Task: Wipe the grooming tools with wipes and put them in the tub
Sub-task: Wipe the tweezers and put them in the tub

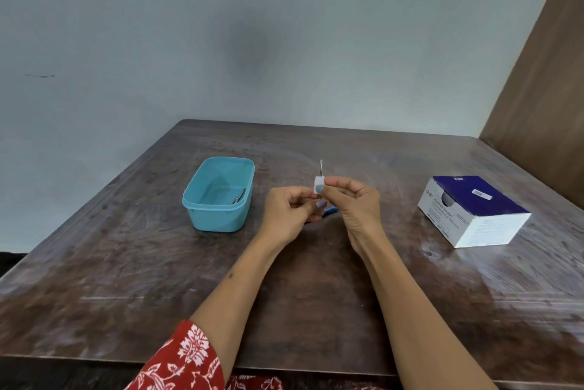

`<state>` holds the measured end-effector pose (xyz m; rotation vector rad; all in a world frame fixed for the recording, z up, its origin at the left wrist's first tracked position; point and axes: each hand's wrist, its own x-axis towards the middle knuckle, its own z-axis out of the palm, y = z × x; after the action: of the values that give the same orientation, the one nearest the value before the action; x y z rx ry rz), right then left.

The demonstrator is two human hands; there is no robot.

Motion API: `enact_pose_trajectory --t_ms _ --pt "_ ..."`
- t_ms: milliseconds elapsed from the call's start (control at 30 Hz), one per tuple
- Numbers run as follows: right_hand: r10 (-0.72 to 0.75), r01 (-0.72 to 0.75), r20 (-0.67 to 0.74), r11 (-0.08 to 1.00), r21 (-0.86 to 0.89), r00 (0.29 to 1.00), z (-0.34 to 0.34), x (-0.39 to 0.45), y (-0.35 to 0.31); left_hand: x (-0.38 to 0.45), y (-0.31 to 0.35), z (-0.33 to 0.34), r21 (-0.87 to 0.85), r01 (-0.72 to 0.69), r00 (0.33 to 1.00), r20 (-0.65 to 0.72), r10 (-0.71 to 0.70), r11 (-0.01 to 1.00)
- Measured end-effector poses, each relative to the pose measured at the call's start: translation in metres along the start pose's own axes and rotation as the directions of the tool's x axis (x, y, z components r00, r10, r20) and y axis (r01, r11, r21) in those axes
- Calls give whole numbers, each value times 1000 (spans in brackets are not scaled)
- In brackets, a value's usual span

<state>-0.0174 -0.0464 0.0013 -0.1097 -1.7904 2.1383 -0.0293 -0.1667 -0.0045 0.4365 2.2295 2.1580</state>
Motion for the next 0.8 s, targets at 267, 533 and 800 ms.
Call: enact_pose_trajectory --t_ms 267,533,800 --pt "-30 31 -40 999 34 999 -2 0 -3 -1 -2 1 40 -3 1000 4 3 999" --pt "-28 39 -132 996 85 991 -4 3 -3 -2 -1 3 40 75 994 76 -78 996" --pt "18 -12 -84 997 74 996 -4 3 0 -4 3 1 -11 93 993 72 -92 996"
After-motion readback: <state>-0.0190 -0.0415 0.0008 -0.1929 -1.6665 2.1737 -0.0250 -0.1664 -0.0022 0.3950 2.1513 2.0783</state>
